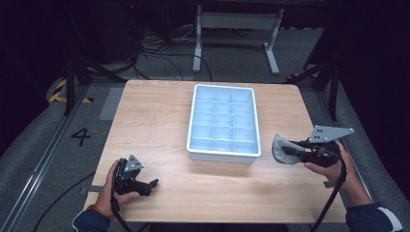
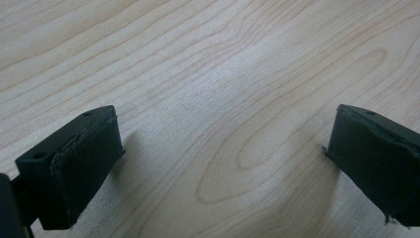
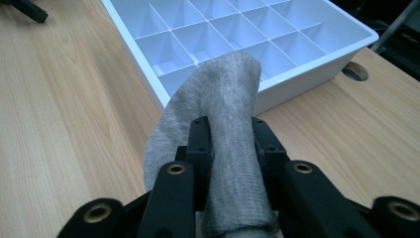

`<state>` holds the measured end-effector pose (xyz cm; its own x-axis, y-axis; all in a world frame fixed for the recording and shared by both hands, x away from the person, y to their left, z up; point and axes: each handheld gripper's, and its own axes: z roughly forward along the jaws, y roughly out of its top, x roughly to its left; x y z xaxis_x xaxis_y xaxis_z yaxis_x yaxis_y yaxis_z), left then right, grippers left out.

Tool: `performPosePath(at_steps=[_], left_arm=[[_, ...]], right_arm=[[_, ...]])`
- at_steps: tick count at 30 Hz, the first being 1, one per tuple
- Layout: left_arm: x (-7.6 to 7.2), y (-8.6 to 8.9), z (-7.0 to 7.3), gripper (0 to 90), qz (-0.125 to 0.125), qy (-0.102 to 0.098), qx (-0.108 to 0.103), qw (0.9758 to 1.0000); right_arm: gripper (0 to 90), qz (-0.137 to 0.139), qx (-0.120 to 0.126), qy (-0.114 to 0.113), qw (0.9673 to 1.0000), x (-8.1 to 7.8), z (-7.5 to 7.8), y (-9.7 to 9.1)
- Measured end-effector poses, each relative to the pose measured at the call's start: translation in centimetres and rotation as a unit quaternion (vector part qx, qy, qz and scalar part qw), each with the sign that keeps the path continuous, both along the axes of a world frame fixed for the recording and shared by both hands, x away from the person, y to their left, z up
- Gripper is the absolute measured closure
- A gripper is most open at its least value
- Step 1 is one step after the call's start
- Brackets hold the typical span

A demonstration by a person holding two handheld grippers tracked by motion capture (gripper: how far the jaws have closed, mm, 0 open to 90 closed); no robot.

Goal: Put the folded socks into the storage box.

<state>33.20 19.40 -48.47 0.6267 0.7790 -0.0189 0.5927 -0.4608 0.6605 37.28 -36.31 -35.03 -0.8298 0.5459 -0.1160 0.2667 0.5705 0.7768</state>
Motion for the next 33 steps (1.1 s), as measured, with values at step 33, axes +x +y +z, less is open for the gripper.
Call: performPosePath(at_steps=[33], left_arm=[[0.0,0.0,0.0,0.6,0.000,-0.001,0.000,1.0000]], right_arm=[[74.9,0.022,-0.040,-0.011,0.9989,3.3,1.9,4.5]])
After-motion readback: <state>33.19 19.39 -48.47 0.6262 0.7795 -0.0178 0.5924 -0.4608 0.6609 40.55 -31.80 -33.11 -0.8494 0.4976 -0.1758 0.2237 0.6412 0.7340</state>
